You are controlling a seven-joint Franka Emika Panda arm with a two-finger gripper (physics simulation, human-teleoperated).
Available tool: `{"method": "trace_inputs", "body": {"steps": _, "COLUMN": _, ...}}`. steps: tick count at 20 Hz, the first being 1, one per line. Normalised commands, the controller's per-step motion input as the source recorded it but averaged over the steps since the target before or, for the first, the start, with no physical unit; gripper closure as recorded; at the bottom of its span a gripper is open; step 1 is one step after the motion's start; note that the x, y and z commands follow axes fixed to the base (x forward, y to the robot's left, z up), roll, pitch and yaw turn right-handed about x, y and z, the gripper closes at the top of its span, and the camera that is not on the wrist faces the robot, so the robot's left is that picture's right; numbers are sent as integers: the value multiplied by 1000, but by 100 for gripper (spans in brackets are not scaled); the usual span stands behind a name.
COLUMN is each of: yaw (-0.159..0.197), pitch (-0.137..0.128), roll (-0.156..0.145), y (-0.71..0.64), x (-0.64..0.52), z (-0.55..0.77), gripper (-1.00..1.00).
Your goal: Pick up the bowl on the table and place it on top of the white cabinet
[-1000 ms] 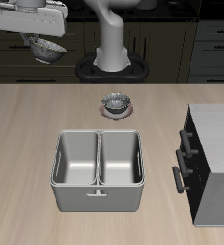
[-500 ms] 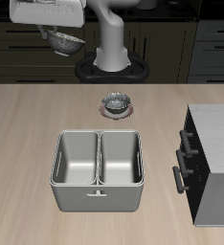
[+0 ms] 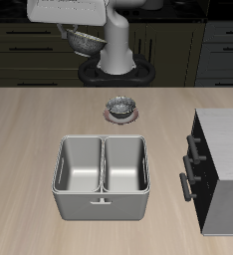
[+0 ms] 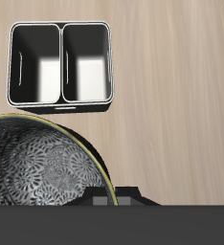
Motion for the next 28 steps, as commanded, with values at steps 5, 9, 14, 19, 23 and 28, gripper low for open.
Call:
{"method": "trace_inputs", "body": {"steps": 5, "yaw": 6, "pitch": -11, "roll": 30, "y": 472, "x": 4, "z": 143, "gripper": 100}}
{"method": "trace_inputs", "body": {"steps": 9, "yaw": 34, "pitch": -12, "roll": 29, "y": 650, "x": -28, "z": 114, "gripper": 100}}
{"method": "trace_inputs", "body": {"steps": 14, "yaw": 30, "pitch": -13, "roll": 51, "y": 534, "x": -1, "z": 54, "gripper": 100}}
{"method": "trace_inputs", "body": {"steps": 19, "yaw": 5, "pitch": -5, "roll": 16, "y": 398, "x": 82, "z": 50, "gripper": 100}}
{"method": "trace_inputs", "body": {"steps": 23, "yaw": 5, "pitch": -10, "roll": -9, "y": 343, "x": 147, "z": 81, "gripper": 100}}
{"method": "trace_inputs", "body": {"steps": 28, "yaw": -7, "pitch": 0, "roll": 18, "y": 286, "x": 82, "z": 111, "gripper": 100}}
